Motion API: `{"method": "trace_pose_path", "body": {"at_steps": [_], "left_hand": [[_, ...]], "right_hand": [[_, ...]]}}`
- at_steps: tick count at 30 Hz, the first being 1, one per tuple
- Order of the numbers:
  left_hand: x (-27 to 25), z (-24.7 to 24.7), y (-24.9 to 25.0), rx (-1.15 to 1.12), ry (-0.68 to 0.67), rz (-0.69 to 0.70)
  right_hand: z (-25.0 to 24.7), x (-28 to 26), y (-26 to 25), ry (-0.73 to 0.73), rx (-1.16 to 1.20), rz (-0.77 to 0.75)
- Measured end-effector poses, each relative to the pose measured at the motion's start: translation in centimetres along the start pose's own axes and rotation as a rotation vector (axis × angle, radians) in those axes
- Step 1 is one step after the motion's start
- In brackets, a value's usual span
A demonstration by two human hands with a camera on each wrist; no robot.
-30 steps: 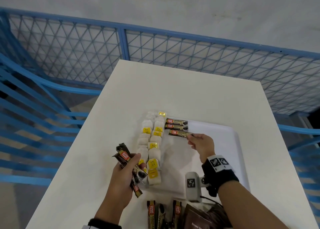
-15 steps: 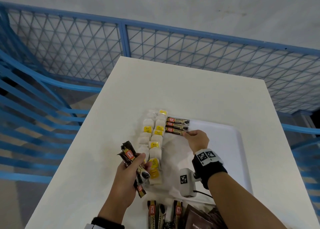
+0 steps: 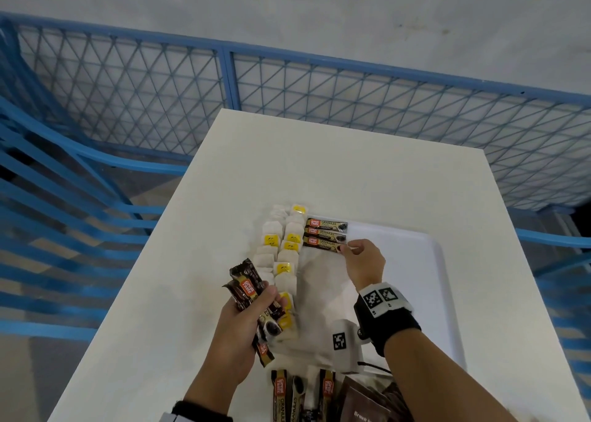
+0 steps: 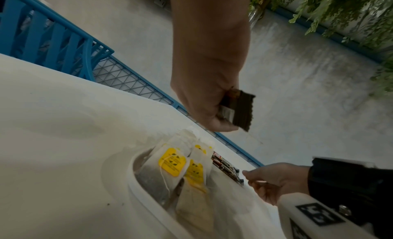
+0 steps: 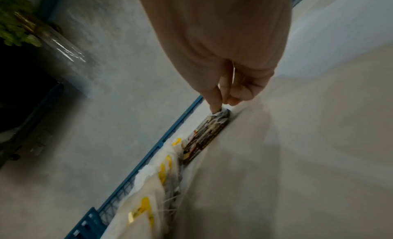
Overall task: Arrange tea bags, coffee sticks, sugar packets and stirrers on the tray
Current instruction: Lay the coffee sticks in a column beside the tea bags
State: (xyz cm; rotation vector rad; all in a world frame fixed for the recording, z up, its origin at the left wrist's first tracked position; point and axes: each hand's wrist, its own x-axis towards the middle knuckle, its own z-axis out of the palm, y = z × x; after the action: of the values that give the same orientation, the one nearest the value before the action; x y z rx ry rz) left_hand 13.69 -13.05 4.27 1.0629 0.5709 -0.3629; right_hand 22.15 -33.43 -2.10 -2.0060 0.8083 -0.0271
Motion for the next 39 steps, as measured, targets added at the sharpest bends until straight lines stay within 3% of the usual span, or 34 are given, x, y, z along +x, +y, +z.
{"method": "trace_pose_path", "body": {"at_steps": [4, 9, 12, 15, 18, 21, 24, 27, 32, 35, 39], "left_hand": [[-0.3, 0.1, 0.0, 0.130, -0.083, 0.085], [-0.4, 0.3, -0.6, 0.276, -0.122, 0.117], [-0.8, 0.5, -0.8, 0.392, -0.163, 0.118], [-1.2, 0.9, -0.7, 0.421, -0.197, 0.105], [-1.3, 0.8, -0.7, 0.325, -0.132, 0.101], [-1.2, 0.4, -0.6, 0.288, -0.037, 0.121], [-1.8, 1.0, -0.2, 0.243, -0.070, 0.113], [-2.6, 1.9, 0.3, 0.174, -0.156, 0.113], [-2.9, 1.5, 0.4, 0.162, -0.192, 0.123], [-3.1, 1.0, 0.5, 0.191, -0.216, 0.120], [-3.2, 0.4, 0.3, 0.259, -0.232, 0.120]], "right_hand": [[-0.7, -3.0, -1.5, -0.128, 0.035, -0.144], [-2.4, -7.7, -3.9, -0.526, 0.111, -0.258], [-3.2, -9.7, -4.5, -0.640, 0.135, -0.312], [-3.7, -10.3, -4.4, -0.626, 0.195, -0.292], [-4.2, -10.5, -3.8, -0.482, 0.322, -0.292], [-4.5, -11.2, -3.4, -0.306, 0.388, -0.437], [-4.3, -12.2, -2.6, -0.174, 0.310, -0.652], [-4.0, -13.2, -1.8, -0.186, 0.226, -0.836], [-4.6, -13.9, -0.9, -0.269, 0.121, -0.935], [-5.2, -14.3, -0.7, -0.361, 0.141, -0.839], [-5.8, -14.2, -1.1, -0.428, 0.365, -0.564]]}}
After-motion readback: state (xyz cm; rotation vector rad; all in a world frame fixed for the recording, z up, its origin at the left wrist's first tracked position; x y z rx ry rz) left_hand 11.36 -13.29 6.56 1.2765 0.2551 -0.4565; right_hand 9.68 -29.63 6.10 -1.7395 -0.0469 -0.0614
